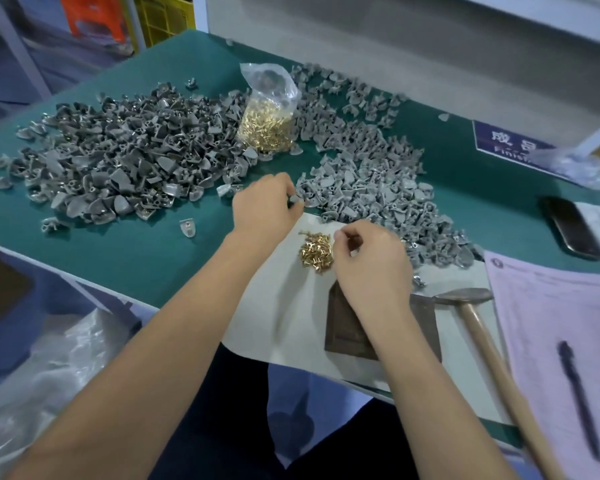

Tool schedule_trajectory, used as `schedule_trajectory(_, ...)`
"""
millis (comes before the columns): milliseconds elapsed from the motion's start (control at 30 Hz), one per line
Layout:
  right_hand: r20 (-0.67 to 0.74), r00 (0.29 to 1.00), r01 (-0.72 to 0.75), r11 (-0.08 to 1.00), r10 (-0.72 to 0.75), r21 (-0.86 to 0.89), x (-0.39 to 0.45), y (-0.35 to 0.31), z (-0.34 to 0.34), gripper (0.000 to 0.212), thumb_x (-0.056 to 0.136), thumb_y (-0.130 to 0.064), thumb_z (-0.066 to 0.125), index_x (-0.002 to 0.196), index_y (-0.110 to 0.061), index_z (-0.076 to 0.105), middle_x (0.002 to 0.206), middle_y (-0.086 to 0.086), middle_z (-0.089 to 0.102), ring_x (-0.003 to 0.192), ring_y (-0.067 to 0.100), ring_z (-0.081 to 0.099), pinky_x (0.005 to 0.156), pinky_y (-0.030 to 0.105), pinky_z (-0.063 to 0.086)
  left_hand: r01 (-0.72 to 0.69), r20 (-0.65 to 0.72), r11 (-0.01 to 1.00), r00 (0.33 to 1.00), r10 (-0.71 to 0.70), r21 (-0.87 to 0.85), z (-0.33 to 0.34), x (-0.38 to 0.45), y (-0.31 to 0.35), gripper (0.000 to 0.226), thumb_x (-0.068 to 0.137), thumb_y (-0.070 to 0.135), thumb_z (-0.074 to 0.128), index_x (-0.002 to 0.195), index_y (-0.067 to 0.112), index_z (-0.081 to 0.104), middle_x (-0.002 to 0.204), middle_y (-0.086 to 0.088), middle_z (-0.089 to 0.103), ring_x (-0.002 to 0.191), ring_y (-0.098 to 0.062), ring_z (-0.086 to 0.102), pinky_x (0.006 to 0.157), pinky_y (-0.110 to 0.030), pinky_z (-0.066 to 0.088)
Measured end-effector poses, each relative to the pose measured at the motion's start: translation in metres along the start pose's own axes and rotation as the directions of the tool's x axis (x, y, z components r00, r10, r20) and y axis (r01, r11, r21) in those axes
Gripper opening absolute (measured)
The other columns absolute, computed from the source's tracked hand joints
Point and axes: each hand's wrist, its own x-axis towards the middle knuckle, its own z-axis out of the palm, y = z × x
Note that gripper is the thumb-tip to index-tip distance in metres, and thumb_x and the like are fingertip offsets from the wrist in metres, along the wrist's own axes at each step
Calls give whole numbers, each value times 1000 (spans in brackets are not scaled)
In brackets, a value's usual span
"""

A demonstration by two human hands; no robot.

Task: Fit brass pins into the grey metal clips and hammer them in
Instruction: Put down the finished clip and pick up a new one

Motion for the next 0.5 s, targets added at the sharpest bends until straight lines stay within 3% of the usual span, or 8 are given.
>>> schedule_trajectory(100, 23, 999, 39, 999, -38, -15, 0, 1, 1, 18, 98, -29, 58, 96, -22, 74, 90, -5, 70, 92, 20, 58, 72, 34, 47, -13, -58, 999, 998, 10, -48, -5, -11, -2, 12, 94, 38, 56, 99, 30, 65, 94, 9, 69, 94, -19, 63, 70, -33, 49)
schedule_trajectory(200, 99, 993, 59, 998, -62, 36, 1, 2, 1, 16, 96, -29, 59, 97, -24, 74, 92, -8, 71, 97, 22, 60, 79, 38, 51, -44, -98, 984, 995, 27, -174, -21, -38, -2, 7, 97, 40, 56, 97, 34, 60, 93, 16, 67, 90, -11, 60, 65, -30, 41)
schedule_trajectory(267, 154, 984, 81, 994, -92, 79, 1, 0, 0, 12, 93, -30, 62, 92, -27, 74, 90, -12, 71, 97, 19, 63, 80, 39, 53, -49, -83, 970, 996, 30, -239, -34, -64, -2, 4, 95, 40, 56, 96, 36, 55, 90, 19, 65, 77, -3, 55, 59, -28, 36)
schedule_trajectory(400, 262, 956, 122, 991, -132, 56, -1, -6, 0, 7, 85, -31, 70, 88, -33, 76, 83, -17, 71, 92, 11, 64, 75, 34, 55, 46, 172, 988, 985, -20, -146, -48, -108, -5, 3, 86, 40, 58, 89, 39, 56, 80, 19, 64, 73, 2, 54, 56, -23, 32)
schedule_trajectory(500, 321, 943, 94, 995, -84, -15, 3, -10, 2, 6, 83, -37, 74, 88, -36, 76, 84, -16, 72, 91, 10, 65, 75, 31, 54, 154, 331, 970, 940, -86, -186, -52, -113, -3, 6, 81, 46, 61, 84, 41, 62, 78, 22, 66, 76, 4, 57, 60, -24, 35)
